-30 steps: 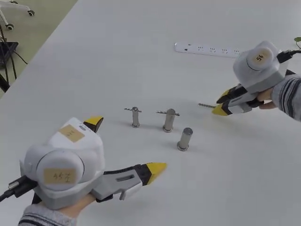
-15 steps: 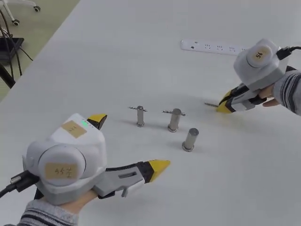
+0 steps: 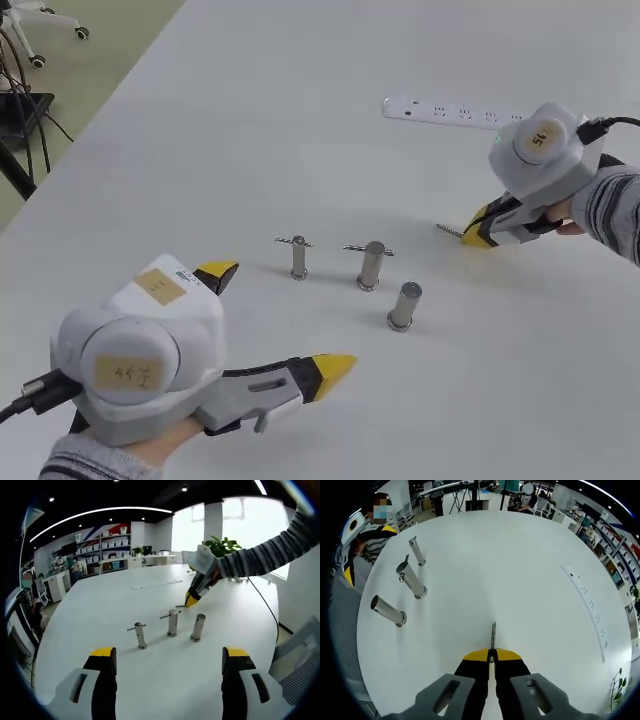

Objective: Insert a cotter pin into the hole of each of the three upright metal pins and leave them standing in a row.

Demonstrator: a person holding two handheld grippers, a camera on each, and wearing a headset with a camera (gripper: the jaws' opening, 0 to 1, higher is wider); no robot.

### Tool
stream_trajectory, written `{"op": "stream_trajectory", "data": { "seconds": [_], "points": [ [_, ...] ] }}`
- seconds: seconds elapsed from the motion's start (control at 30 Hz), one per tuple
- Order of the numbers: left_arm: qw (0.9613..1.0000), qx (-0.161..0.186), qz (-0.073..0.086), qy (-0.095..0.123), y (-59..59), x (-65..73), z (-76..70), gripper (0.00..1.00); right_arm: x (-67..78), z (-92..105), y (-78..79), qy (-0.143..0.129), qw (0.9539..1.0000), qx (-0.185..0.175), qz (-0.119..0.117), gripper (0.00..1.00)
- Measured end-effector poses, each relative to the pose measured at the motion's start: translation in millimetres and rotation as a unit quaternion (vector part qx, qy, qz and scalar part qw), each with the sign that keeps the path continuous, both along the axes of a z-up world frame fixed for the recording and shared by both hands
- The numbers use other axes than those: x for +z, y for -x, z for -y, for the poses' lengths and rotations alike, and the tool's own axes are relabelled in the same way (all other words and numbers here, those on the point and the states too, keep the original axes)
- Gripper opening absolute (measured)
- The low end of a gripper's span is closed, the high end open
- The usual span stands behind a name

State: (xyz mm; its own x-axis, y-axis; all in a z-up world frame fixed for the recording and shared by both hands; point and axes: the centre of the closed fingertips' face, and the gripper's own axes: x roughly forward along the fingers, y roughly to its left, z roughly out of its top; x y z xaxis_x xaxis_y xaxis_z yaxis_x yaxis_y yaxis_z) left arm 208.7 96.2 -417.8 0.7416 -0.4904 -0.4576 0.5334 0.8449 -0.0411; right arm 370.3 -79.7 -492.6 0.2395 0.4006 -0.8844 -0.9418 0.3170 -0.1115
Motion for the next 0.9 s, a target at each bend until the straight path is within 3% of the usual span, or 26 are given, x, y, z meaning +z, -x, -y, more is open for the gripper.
{"op": "stream_trajectory", "data": {
  "seconds": [0.3, 0.53, 0.9],
  "points": [
    [0.9999, -0.008, 0.011, 0.0, -0.4, 6.7, 3.1, 0.81, 30.0, -3.9, 0.0, -0.037, 0.9978, -0.006, 0.055, 0.0],
    [0.9996, -0.024, 0.015, 0.008, -2.6, 14.7, 10.1, 0.76, 54.4, -13.2, 20.7, -0.054, 0.9942, 0.017, 0.092, 0.0],
    [0.9986, -0.048, 0.016, 0.018, -4.4, 26.3, 21.6, 0.66, 74.6, -31.6, 56.6, -0.049, 0.986, 0.088, 0.133, 0.0]
  ]
}}
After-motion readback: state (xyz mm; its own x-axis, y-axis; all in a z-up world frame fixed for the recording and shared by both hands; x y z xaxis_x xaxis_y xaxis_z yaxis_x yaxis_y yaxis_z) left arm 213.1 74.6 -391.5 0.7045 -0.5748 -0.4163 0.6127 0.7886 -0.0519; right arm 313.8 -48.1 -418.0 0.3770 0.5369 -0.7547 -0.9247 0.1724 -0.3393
